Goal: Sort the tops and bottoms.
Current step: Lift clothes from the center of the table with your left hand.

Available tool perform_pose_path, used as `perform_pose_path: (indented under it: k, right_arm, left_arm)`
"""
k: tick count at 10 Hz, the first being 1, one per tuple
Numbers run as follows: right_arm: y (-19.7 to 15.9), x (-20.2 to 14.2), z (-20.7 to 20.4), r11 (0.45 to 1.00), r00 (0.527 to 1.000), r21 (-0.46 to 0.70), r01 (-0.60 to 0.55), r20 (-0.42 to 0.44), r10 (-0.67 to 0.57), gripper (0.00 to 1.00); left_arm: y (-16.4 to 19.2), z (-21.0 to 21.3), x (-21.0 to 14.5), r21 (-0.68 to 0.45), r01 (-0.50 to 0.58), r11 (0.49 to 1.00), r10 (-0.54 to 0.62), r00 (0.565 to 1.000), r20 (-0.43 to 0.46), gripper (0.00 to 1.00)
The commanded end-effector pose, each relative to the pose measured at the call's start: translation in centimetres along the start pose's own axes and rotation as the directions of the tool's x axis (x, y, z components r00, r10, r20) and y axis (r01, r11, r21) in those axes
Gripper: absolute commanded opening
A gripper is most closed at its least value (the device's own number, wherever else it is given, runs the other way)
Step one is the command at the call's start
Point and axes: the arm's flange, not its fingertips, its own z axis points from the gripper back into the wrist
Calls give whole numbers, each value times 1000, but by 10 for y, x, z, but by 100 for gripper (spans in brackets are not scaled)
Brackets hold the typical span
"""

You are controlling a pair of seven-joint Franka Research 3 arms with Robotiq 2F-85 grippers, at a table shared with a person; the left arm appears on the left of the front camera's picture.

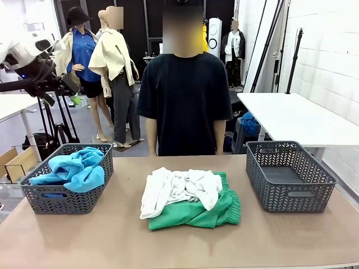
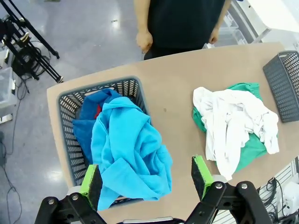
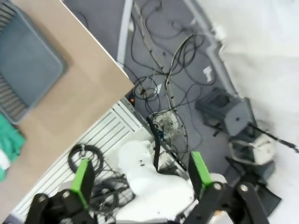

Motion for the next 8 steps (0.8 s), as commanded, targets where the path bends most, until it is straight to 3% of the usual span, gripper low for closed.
perform_pose_path:
  k: [1, 2, 3, 4, 5, 6, 8]
  right_arm:
    - [-5, -2, -18, 1000, 1000, 6, 11, -15, -11, 100]
    - [8, 10, -30, 1000, 1000, 0, 15, -22, -15, 100]
    - [10, 22, -45, 993, 993, -46, 109, -28, -111, 100]
    - [-1, 33, -58, 983, 985, -72, 170, -1, -170, 100]
    - [-18, 40, -69, 983, 987, -85, 160, 34, -158, 100]
    - [-32, 50, -84, 974, 975, -70, 214, 74, -209, 100]
    - [-62, 86, -126, 963, 963, 30, 268, 6, -269, 100]
  left_arm:
    - [-4, 0, 0, -1, 3, 1000, -3, 1000, -1, 100]
    - [-16, -8, 2, 29, -54, 998, 53, 998, 38, 100]
    - [-44, -21, 8, 13, -49, 999, 48, 998, 34, 100]
    - [-72, -37, 14, -23, 9, 1000, -9, 1000, 9, 100]
    - [-99, -51, 20, -78, 39, 996, -41, 999, -24, 100]
    - [-125, -60, 23, -98, 62, 993, -65, 998, -25, 100]
    - [-180, -75, 21, -85, 139, 987, -141, 990, -26, 100]
